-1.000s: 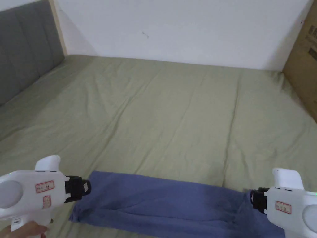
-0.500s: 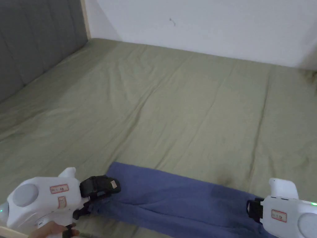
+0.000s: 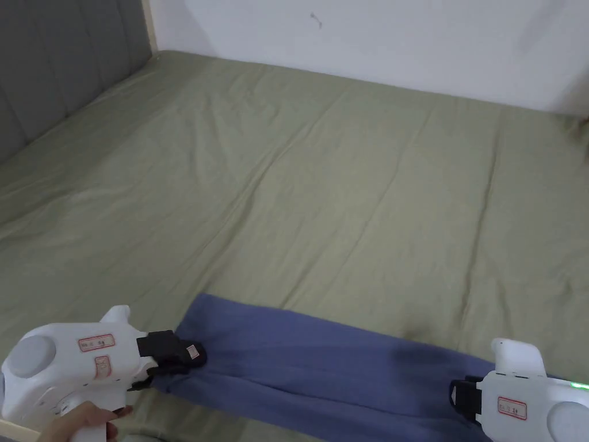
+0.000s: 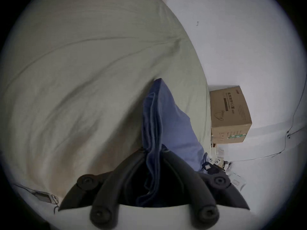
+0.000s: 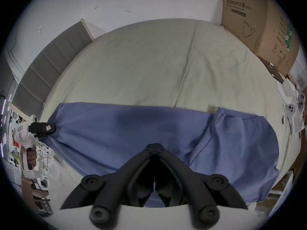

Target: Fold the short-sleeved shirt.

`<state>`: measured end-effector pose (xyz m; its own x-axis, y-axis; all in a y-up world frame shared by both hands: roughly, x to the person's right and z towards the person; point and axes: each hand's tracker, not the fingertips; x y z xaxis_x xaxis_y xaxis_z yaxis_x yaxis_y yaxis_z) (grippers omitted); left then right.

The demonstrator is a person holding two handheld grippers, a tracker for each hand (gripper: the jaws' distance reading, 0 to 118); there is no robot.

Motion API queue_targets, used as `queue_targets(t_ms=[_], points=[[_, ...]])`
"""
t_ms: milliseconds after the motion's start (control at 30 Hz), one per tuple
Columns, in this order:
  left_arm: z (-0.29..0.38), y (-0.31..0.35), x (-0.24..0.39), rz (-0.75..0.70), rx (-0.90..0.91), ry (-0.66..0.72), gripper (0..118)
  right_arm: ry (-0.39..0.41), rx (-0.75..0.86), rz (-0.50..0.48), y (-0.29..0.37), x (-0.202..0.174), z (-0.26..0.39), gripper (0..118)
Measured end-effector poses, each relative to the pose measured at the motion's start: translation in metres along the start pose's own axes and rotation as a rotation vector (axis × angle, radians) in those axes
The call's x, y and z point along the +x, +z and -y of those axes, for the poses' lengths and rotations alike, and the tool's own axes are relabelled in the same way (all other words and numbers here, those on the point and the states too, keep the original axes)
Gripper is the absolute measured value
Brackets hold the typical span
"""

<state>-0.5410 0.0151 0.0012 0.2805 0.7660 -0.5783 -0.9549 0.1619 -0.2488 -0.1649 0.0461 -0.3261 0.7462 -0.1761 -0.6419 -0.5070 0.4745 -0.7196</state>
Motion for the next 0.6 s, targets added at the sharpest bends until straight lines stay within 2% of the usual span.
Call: queue_targets(t_ms=[133, 233, 400, 500, 600], points=[[-0.011, 0.019, -0.003, -0.096, 0.030, -0.068, 7, -0.014, 0.008, -0.001, 0.004, 0.005, 0.000, 0], [-0.024, 0.036, -0.011, -0.107, 0.056, -0.036, 7, -0.033, 0.012, -0.010, 0.008, 0.011, 0.001, 0], [-0.026, 0.051, 0.004, -0.143, 0.089, -0.074, 7, -0.070, 0.022, -0.018, 0.011, 0.023, 0.005, 0], [-0.015, 0.047, 0.041, -0.196, 0.113, -0.199, 7, -0.091, 0.033, -0.020, 0.016, 0.030, 0.007, 0], [0.005, 0.044, 0.095, -0.157, 0.108, -0.388, 7, -0.106, 0.042, -0.017, 0.022, 0.038, 0.009, 0]])
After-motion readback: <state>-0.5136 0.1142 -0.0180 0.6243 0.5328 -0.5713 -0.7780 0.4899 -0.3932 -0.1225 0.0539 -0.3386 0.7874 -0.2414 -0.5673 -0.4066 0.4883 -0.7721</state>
